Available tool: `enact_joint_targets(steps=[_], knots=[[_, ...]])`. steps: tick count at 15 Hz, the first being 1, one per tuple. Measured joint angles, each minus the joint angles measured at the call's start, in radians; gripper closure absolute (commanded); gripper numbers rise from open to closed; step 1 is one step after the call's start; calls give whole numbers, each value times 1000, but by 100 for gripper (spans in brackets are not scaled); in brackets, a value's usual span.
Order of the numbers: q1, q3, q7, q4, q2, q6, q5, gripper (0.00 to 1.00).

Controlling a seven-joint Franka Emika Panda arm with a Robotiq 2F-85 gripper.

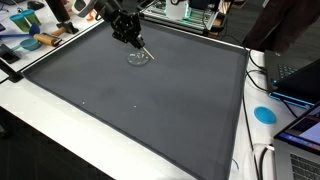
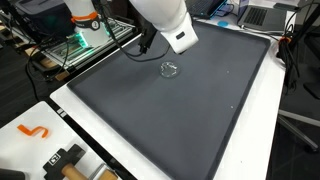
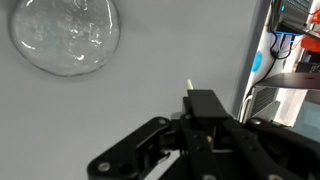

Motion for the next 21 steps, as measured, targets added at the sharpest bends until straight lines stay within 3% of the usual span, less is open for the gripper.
enact_joint_targets(steps=[21], knots=[[48, 0, 27, 10, 9, 47, -7, 97]])
